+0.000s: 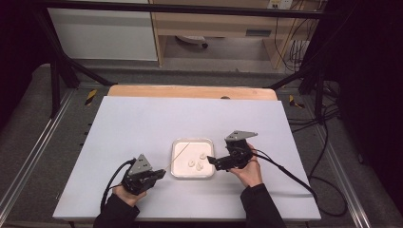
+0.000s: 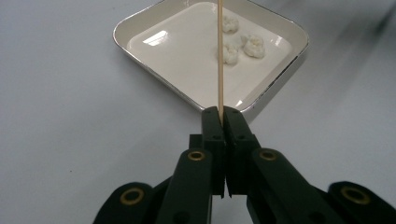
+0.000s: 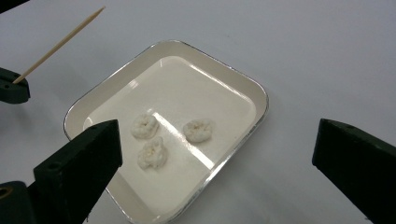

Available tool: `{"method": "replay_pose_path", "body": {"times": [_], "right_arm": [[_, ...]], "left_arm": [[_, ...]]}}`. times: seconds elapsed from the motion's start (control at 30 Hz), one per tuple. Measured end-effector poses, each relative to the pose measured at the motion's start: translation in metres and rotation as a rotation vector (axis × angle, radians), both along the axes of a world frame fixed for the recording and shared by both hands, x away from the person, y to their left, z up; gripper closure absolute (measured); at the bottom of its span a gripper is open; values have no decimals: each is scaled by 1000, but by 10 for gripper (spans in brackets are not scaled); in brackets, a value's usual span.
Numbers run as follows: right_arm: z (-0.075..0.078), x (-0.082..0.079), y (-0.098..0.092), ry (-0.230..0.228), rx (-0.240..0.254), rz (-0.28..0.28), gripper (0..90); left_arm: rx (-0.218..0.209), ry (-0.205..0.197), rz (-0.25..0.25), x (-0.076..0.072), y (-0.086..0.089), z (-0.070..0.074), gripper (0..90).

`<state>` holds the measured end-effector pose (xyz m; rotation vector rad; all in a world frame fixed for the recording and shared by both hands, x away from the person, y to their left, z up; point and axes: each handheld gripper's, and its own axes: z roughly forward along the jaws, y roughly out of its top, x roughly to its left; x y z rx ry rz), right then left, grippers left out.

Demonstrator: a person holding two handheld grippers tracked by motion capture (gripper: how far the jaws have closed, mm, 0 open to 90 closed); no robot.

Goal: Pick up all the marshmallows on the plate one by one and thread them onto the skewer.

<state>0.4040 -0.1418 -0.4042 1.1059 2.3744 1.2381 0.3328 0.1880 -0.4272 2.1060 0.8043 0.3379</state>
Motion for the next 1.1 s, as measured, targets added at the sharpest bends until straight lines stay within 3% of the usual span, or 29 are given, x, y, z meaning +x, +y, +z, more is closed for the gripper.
{"method": "replay_pose_path", "body": {"times": [0.33, 0.53, 1.1], "right_arm": [[-11, 16, 24, 17, -62, 30, 104], [-23, 24, 32, 27, -34, 64, 234], [-43, 29, 38, 32, -71, 99, 542]], "left_arm": [[-14, 5, 4, 1, 1, -1, 886], [-12, 5, 1, 1, 0, -1, 886], [-14, 10, 0, 1, -1, -3, 886]]}}
